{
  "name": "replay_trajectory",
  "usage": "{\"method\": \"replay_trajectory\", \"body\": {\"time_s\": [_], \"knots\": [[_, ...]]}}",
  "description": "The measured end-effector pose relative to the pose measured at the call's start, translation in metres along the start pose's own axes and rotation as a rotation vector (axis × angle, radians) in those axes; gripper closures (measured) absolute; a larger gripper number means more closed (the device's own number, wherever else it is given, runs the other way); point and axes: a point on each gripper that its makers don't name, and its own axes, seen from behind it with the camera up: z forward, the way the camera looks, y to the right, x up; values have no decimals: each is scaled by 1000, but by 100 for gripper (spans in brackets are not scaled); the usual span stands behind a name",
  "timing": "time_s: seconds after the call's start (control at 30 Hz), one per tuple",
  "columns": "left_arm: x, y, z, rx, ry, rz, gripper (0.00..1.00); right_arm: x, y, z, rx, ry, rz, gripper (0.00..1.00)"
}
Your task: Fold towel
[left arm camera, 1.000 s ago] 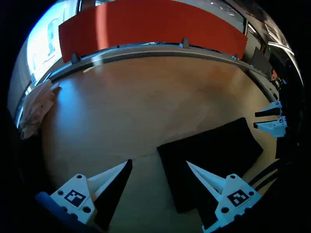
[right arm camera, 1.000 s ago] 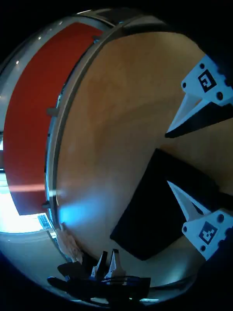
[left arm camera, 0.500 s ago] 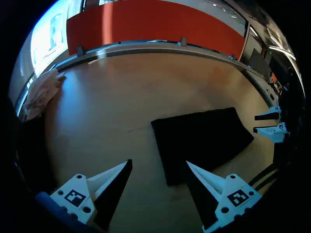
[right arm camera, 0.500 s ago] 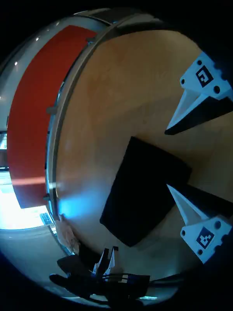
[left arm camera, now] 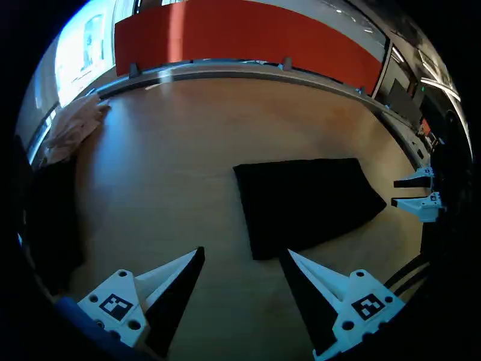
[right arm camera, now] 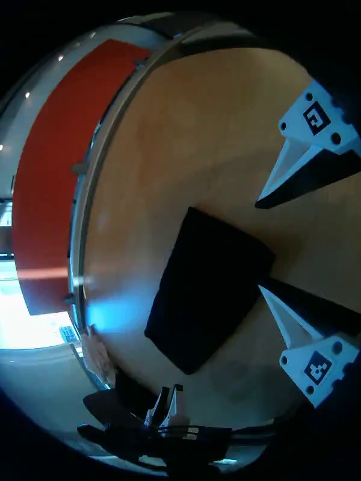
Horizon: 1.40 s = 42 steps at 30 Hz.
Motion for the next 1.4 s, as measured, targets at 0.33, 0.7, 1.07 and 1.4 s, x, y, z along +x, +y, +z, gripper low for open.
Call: {"method": "replay_trajectory", "body": {"time_s": [0.33, 0.7, 1.07, 1.4], "knots": [[-16, -13, -26, 40, 9, -42, 8, -7, -9, 5, 76, -13, -73, 12], [-42, -31, -54, 85, -3, -96, 8, -16, -13, 15, 134, -41, -177, 24], [-61, -43, -70, 110, -13, -126, 8, -25, -11, 26, 150, -72, -220, 50], [-67, -47, -73, 119, -16, -137, 8, -30, -7, 32, 146, -101, -232, 84]]}}
